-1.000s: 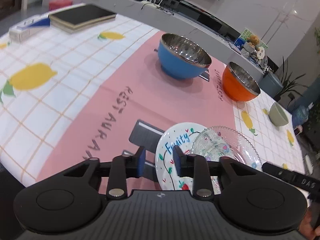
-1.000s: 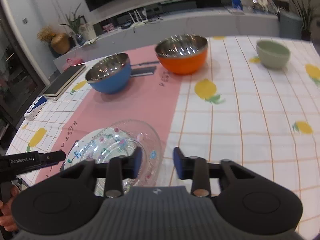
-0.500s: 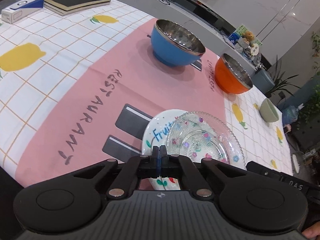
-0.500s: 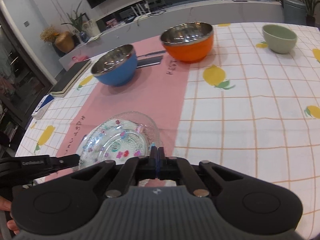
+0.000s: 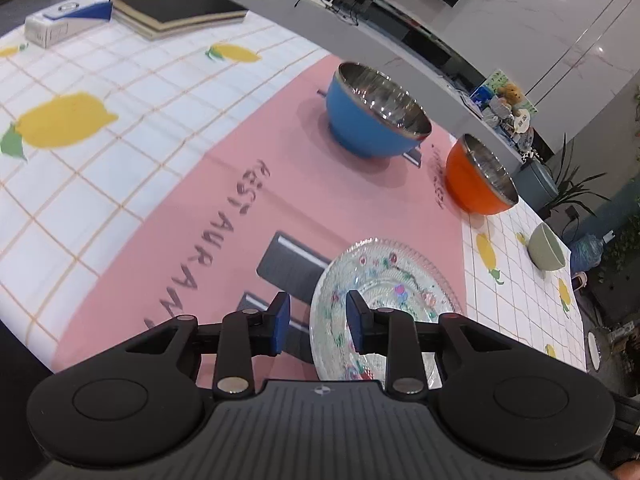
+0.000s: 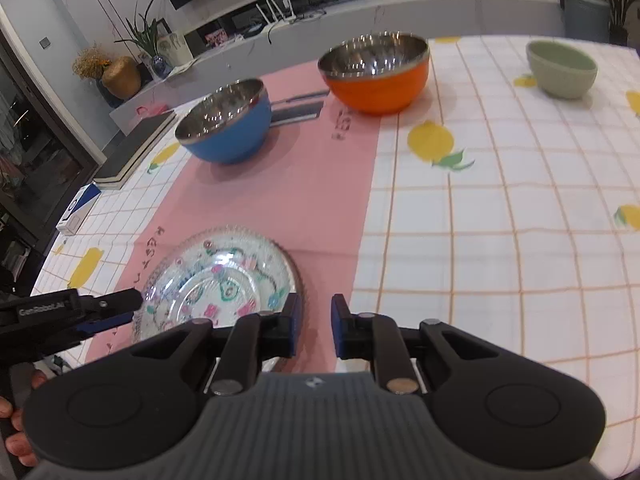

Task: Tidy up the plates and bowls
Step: 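Lower the glass plate onto the Fruity plate and open the right tool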

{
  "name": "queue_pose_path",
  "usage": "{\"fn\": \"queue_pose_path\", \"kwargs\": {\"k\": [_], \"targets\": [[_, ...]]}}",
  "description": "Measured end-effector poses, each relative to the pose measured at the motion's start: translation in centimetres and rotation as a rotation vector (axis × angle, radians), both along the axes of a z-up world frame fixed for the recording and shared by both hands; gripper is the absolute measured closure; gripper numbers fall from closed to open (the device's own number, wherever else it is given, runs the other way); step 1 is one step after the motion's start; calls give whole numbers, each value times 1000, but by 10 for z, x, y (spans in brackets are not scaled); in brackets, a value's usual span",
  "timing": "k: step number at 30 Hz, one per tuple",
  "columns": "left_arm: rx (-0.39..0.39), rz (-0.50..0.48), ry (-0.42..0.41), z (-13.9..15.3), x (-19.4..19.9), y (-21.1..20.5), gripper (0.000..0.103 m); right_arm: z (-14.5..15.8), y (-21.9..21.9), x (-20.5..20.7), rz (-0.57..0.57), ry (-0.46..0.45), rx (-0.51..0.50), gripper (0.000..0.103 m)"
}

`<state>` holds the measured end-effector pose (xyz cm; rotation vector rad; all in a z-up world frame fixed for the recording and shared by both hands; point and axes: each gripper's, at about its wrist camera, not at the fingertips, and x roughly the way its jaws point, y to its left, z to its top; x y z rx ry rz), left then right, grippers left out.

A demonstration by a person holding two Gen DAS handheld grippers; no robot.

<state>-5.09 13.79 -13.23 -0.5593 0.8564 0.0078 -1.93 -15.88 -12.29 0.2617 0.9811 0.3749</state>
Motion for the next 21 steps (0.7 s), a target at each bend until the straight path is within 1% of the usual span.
{"fn": "queue_pose_path", "kwargs": {"k": [3,5,7,9,13,15,18,21], "targets": [[-2,-4,6,-2,0,-2,69,-2,5,-1,18,5,6,87],[-6,-6,8,-2,0,-2,72,-3,7,-2,22,16,13,87],[-9,-7,14,-3,2,-3,83,-5,8,0,24,32,23,85],[-3,-7,25,-5,3,-5,87,-6,9,0,25,42,31,82],[16,-6,20,-5,2,-8,87,-7,12,-1,37,42,30,82],[47,-18,21,-3,2,-12,87,-8,14,-1,40,49,30,82],[131,-44,28,2,4,-23,85,-11,16,0,45,58,21,82],[192,-62,31,4,5,-32,83,-11,17,-1,52,54,16,83]]}}
